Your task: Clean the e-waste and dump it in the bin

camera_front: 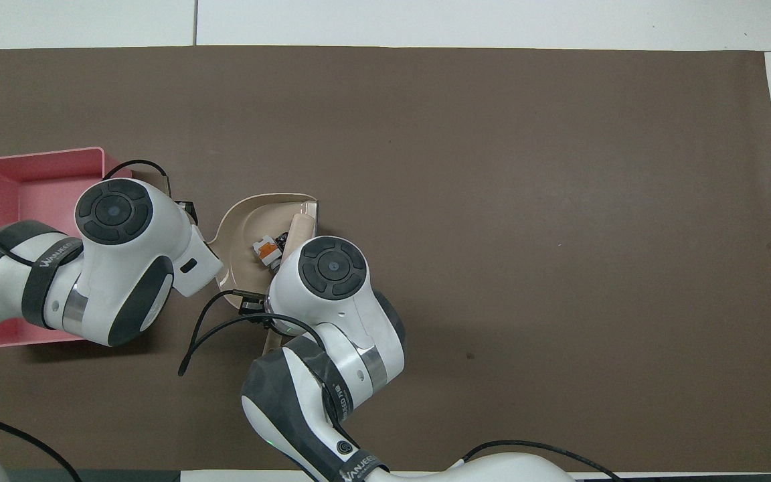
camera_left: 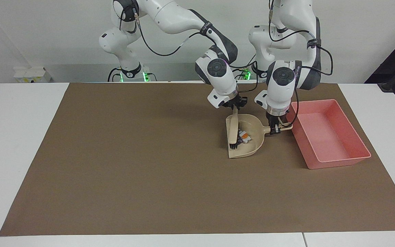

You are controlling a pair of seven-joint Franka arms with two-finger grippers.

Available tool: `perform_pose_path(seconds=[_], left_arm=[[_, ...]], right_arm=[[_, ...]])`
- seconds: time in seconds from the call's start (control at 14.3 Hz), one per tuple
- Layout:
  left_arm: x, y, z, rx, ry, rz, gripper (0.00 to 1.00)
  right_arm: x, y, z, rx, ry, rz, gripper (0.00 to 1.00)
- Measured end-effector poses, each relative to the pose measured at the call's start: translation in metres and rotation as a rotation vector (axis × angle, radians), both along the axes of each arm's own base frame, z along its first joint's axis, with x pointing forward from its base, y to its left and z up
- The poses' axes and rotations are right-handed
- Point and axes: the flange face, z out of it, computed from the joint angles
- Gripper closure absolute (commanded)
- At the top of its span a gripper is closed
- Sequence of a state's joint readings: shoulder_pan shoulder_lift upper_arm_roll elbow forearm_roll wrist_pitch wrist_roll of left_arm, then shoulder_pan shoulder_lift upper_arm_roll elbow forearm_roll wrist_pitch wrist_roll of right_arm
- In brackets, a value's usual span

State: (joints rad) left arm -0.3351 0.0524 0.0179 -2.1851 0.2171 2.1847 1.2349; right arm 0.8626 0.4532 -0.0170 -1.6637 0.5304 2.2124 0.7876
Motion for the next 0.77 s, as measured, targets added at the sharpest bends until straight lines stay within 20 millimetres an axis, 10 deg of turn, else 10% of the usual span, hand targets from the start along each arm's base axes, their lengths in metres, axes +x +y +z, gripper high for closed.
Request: perform_pose_path(seconds=[0.77], left_arm=[[0.000, 0.009, -0.013, -0.143, -0.010, 0.021, 1.00]], right_arm=[[-0.007, 0.004, -0.007, -0.048, 0.003, 0.039, 1.00]])
